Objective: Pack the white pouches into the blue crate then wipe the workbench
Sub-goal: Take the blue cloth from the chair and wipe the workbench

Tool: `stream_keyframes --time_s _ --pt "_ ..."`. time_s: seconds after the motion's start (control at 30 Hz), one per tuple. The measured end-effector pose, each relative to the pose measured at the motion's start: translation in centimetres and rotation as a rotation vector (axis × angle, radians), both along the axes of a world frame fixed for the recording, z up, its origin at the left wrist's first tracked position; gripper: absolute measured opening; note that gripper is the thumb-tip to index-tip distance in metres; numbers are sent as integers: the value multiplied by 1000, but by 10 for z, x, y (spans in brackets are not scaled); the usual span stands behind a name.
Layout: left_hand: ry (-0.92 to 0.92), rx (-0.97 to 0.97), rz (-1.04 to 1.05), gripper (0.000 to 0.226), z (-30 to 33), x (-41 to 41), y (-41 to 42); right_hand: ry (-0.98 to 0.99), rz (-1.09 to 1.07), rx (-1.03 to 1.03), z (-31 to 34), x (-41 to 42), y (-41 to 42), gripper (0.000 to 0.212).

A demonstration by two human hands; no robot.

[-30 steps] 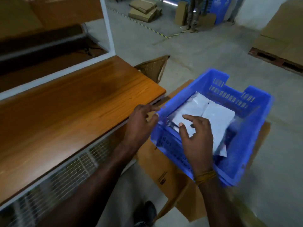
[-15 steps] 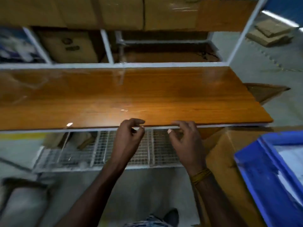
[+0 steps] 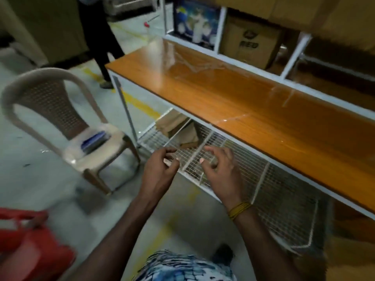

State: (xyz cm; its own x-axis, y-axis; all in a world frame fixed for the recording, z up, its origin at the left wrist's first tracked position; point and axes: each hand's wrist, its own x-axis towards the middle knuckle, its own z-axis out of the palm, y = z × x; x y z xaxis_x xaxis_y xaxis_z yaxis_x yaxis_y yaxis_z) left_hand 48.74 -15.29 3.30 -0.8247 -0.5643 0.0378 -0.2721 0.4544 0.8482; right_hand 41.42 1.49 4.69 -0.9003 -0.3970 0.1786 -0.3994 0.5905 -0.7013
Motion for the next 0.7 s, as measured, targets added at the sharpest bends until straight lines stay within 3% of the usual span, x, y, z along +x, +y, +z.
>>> stream_keyframes --time_s 0.4,0.7 --pt "-50 9 418 30 -33 49 -140 -70 425 59 -38 -10 -189 40" --pt "-146 33 587 31 -61 -1 -256 -110 586 67 -71 -81 -327 30"
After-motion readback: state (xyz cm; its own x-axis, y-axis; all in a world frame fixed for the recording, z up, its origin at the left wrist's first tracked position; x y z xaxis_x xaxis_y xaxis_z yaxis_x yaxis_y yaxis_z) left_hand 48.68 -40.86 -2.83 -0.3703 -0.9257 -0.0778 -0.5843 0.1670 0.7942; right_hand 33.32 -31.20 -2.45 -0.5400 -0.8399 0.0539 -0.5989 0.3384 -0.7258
